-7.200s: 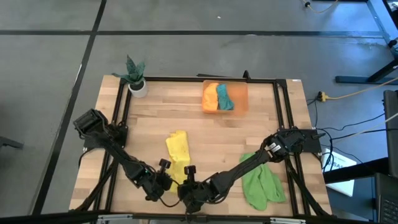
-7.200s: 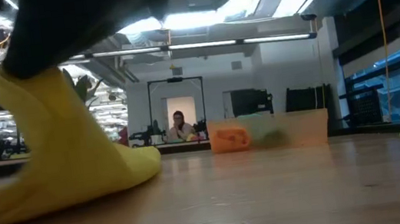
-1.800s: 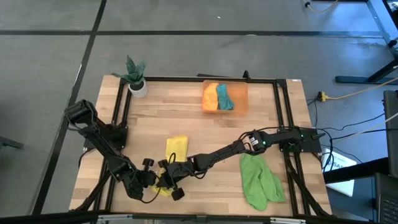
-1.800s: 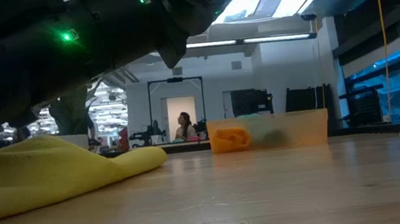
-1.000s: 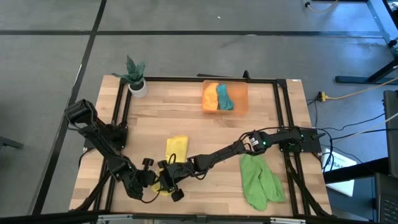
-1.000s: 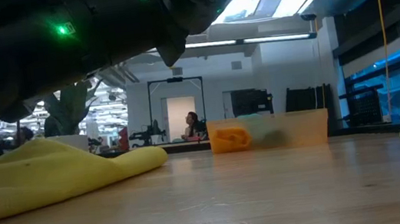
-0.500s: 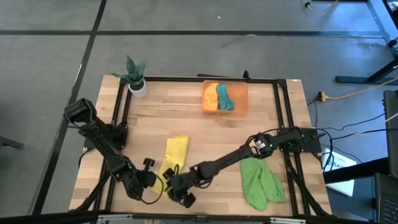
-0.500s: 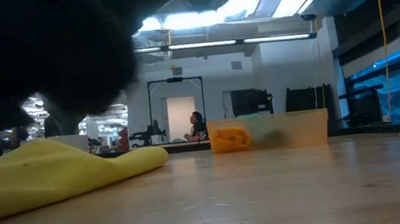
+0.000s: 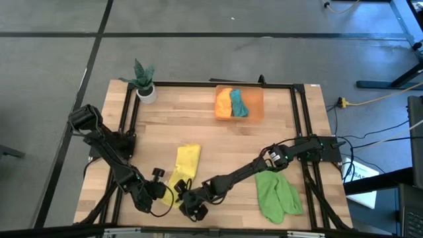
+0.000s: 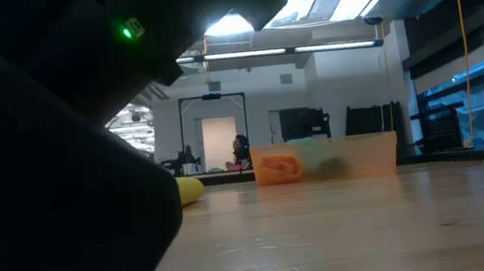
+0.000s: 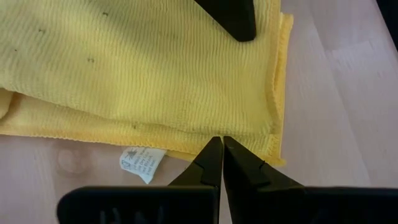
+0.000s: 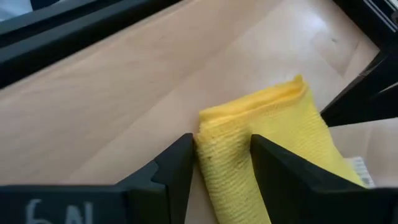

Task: Roll microfiber towels into tight, uniform cylinder then place into a basket
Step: Roll the yellow microfiber towel

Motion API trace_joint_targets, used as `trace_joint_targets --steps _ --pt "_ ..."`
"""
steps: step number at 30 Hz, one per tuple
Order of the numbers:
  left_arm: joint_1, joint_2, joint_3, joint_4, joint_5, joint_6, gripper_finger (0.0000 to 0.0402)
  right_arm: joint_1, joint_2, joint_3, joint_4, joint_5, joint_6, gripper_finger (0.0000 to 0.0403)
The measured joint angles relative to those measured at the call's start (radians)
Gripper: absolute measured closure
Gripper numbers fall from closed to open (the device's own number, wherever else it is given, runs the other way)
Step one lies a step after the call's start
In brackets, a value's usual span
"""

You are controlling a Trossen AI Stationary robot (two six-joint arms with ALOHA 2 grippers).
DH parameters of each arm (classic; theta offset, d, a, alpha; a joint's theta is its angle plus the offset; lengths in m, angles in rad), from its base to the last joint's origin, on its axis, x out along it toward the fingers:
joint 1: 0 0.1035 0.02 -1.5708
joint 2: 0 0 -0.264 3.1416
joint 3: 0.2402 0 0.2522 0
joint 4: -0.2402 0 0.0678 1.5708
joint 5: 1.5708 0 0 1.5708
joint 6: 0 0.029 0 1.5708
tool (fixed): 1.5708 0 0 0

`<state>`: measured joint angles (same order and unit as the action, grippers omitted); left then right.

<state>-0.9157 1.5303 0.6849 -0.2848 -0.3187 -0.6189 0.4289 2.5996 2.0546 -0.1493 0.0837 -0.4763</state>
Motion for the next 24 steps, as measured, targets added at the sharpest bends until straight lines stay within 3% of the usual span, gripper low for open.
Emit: trace_joint_targets --steps 9,13,19,24 --pt "-0.001 0.000 0.000 -0.002 0.000 -0.002 0.0395 0.005 0.005 0.002 -0.026 0.115 0.041 0.0256" --pt "-0.001 -0.001 0.000 -0.002 0.011 -0.002 0.0395 0.004 0.006 0.002 -0.040 0.124 0.056 0.0296" --pt "-0.002 -0.001 0.001 -0.003 0.014 0.001 0.0395 0.003 0.007 0.001 -0.052 0.142 0.058 0.0387" --pt "-0.001 -0.001 0.001 -0.001 0.014 -0.014 0.0395 -0.004 0.006 0.000 -0.056 0.156 0.089 0.0392"
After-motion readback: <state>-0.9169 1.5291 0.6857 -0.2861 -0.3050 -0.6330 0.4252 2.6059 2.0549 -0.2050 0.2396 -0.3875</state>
